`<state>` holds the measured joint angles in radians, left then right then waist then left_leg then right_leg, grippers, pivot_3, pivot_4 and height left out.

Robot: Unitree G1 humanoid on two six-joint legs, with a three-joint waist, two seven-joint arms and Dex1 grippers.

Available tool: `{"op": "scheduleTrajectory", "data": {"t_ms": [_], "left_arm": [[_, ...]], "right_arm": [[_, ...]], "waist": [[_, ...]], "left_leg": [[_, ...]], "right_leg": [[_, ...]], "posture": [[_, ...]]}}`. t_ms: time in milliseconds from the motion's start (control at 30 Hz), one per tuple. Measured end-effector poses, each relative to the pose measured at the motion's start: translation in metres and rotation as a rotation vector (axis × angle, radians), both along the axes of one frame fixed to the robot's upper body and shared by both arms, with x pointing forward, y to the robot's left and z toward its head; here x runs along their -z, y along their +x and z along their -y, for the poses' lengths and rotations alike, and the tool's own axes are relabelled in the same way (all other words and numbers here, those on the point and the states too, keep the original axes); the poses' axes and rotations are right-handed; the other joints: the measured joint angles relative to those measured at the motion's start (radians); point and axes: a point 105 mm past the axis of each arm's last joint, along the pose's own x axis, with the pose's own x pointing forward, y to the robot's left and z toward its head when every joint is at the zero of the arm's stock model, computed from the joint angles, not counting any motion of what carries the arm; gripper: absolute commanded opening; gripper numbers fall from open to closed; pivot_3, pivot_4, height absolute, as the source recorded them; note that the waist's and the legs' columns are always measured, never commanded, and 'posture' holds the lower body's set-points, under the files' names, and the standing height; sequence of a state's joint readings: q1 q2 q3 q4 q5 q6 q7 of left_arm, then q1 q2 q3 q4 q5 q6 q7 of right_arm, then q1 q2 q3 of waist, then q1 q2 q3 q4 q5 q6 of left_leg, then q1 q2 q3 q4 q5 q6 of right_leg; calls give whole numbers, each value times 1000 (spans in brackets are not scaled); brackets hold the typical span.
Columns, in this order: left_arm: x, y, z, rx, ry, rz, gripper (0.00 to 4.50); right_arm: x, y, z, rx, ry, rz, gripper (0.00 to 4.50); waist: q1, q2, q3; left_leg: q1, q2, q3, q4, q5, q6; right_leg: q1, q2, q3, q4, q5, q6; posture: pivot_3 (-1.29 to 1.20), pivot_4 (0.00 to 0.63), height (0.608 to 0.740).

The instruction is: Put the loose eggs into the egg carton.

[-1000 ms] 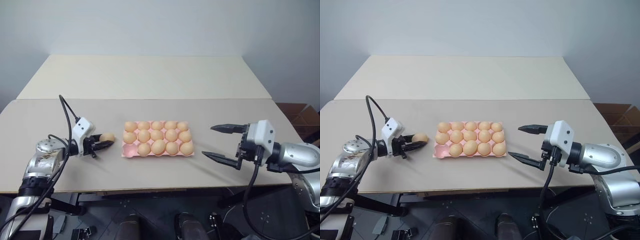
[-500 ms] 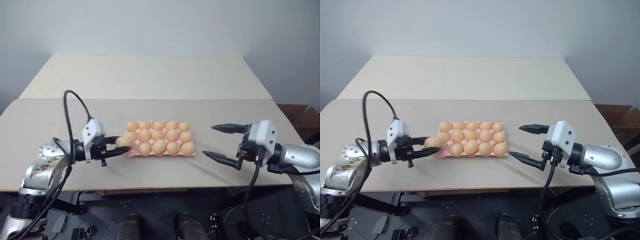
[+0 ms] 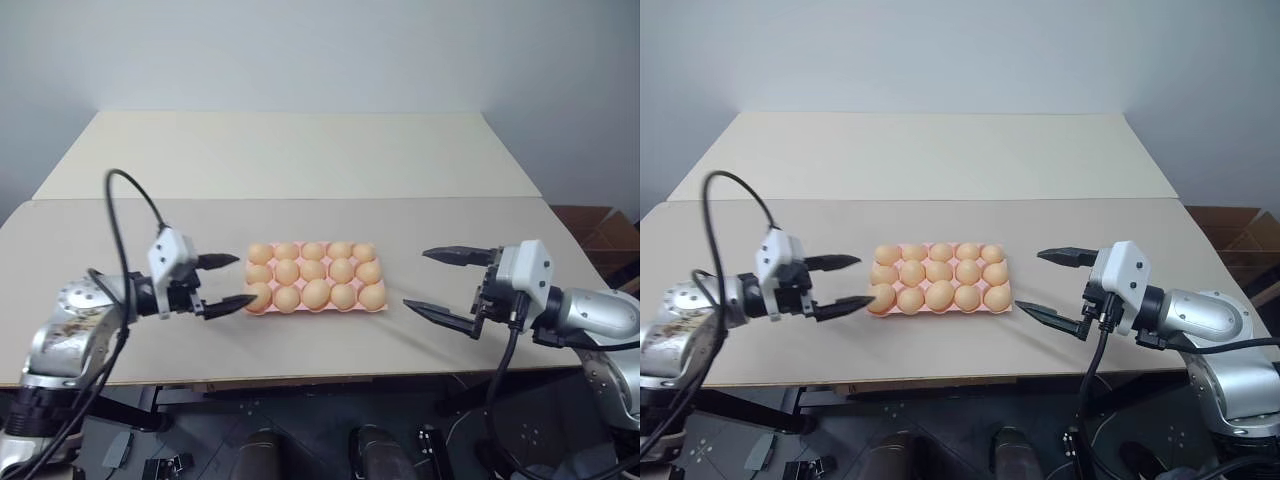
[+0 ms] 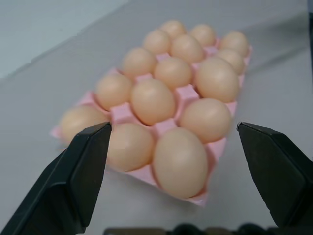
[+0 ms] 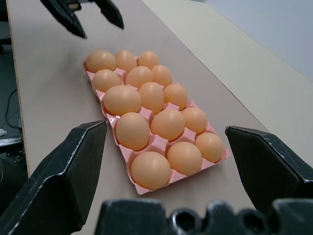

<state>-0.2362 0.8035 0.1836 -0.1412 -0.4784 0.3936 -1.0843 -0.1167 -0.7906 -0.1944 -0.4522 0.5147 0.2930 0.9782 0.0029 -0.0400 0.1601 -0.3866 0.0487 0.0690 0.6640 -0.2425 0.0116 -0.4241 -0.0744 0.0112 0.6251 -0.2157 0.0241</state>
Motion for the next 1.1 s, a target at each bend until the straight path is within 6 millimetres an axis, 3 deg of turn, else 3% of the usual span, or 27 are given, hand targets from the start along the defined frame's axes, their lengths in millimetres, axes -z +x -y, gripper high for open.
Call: {"op": "scheduleTrajectory", "data": {"t_ms": [133,267,400,667,1100], "left_arm": [[-14,-9,-30,-96,-28,38,4481],[-15,-38,-70,-209,-11,2,4481],[-22,-68,-91,-295,-4,-10,4481],[-15,-110,-83,-353,-71,-58,4481],[-19,-112,-72,-388,-82,-30,4481]], "right_arm": [[1,0,-1,-4,0,-3,4500],[4,0,0,-13,3,-23,4500],[8,3,4,-13,9,-54,4500],[10,8,8,-19,11,-76,4500],[8,13,7,-26,15,-71,4500]], "waist": [[-4,0,0],[-16,0,0],[-15,0,0],[-5,0,0],[-2,0,0]], "left_leg": [[0,0,0,0,0,0],[0,1,1,0,0,0],[1,1,1,0,0,0],[2,1,1,0,0,0],[2,1,1,0,0,0]], "right_leg": [[0,0,0,0,0,0],[0,-1,0,0,0,-1],[0,-2,0,0,-1,0],[0,-2,0,0,-6,-6],[0,-1,0,0,-7,-7]], "posture": [[0,150,740],[0,150,740],[0,150,740],[0,150,740],[0,150,740]]}}
